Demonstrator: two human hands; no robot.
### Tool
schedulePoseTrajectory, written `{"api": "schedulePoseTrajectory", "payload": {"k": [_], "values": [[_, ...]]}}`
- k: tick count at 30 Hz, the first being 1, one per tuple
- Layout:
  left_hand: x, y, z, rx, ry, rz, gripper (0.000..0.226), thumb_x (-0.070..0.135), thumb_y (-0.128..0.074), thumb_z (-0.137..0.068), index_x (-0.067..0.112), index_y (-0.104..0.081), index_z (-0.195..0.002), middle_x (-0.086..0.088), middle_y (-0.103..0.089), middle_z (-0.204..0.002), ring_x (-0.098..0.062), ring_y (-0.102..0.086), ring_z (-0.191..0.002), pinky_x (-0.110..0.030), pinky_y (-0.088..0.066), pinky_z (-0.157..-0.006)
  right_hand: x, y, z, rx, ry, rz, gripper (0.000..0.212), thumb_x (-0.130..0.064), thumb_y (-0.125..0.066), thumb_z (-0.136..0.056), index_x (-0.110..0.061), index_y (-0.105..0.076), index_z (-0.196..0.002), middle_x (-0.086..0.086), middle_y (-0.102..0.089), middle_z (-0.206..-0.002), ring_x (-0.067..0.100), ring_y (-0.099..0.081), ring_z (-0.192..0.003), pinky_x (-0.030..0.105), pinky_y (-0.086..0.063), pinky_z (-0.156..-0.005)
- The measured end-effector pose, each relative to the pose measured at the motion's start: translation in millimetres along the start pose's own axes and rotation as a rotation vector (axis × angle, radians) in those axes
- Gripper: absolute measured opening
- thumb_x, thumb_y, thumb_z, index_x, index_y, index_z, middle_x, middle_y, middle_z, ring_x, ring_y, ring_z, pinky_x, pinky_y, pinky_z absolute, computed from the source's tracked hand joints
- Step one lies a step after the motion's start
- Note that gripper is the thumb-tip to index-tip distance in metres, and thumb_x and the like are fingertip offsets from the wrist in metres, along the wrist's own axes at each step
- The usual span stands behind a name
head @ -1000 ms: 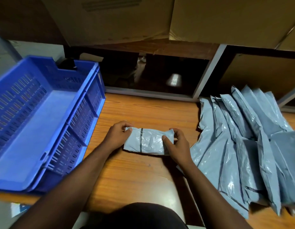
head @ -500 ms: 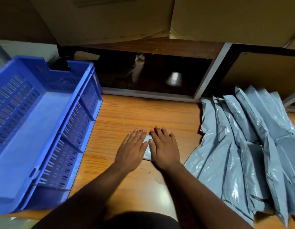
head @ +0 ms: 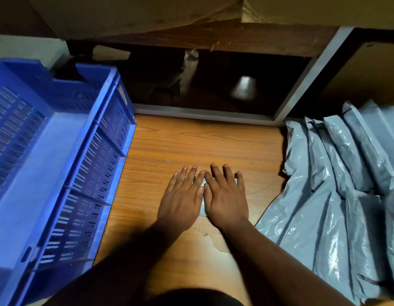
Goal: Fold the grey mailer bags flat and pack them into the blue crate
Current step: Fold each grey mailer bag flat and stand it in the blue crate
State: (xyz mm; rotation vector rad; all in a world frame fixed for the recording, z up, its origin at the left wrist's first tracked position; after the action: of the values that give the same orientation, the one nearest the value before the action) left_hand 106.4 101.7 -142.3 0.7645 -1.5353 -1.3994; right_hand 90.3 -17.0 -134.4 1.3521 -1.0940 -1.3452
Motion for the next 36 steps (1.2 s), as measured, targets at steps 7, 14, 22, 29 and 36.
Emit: {"api": "schedulePoseTrajectory", "payload": {"k": [7, 14, 22, 29, 36], "values": [[-1, 5, 2, -0.030, 0.024, 0.081, 0.074, 0.054, 0.014, -0.099, 0.025, -0.004, -0.164, 0.005, -0.004, -0.172, -0.013, 0.001, -0.158, -0.039, -0.004, -0.129, 4, 5, -1, -0.003, -0.011, -0.220, 0.055, -0.043, -0.018, -0.110, -0.023, -0.037, -0.157, -0.002, -0.034, -0.165, 0.026, -0.024, -0.155, 0.053, -0.019, -0.124], [2, 15, 10, 0.070, -0.088, 0.076, 0.061, 0.040, -0.013, -0.107, 0.014, -0.030, -0.160, 0.000, -0.019, -0.169, -0.016, -0.010, -0.158, -0.041, -0.007, -0.129, -15, 12, 9, 0.059, 0.098, -0.133, 0.052, -0.034, -0.035, -0.106, -0.020, -0.043, -0.156, 0.001, -0.039, -0.163, 0.024, -0.026, -0.155, 0.050, -0.010, -0.127], [5, -7, 2, 0.047, -0.098, -0.051, 0.057, 0.030, -0.021, -0.107, 0.008, -0.033, -0.158, -0.007, -0.028, -0.167, -0.021, -0.019, -0.156, -0.043, -0.019, -0.127, -14, -9, 7, 0.090, 0.081, -0.078, 0.055, -0.033, -0.032, -0.107, -0.010, -0.042, -0.156, 0.008, -0.040, -0.162, 0.030, -0.026, -0.155, 0.046, -0.008, -0.128], [0, -5, 4, 0.017, -0.047, 0.011, 0.066, 0.041, -0.007, -0.105, 0.010, -0.014, -0.163, -0.005, -0.006, -0.171, -0.018, -0.007, -0.158, -0.037, -0.006, -0.129, -9, -4, 9, 0.053, 0.067, -0.185, 0.054, -0.036, -0.028, -0.109, -0.013, -0.042, -0.156, 0.007, -0.040, -0.163, 0.026, -0.028, -0.154, 0.044, -0.013, -0.128], [-8, -4, 8, 0.010, 0.044, 0.051, 0.071, 0.051, -0.008, -0.104, 0.013, -0.012, -0.164, -0.003, -0.008, -0.171, -0.017, -0.004, -0.158, -0.035, 0.000, -0.128, 29, 0, 29, 0.056, -0.092, -0.245, 0.056, -0.041, -0.016, -0.112, -0.021, -0.020, -0.164, 0.000, -0.014, -0.172, 0.020, -0.008, -0.159, 0.038, -0.007, -0.128]]}}
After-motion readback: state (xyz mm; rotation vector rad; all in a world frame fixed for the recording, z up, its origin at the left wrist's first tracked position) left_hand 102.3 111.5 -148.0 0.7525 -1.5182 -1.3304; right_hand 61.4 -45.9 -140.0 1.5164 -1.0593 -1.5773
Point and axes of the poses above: each hand's wrist, its own z-axis away from the middle knuckle, its own y-axis out of the back of the hand, x = y × z, the point moved 8 cm from there along -z, towards the middle knuckle
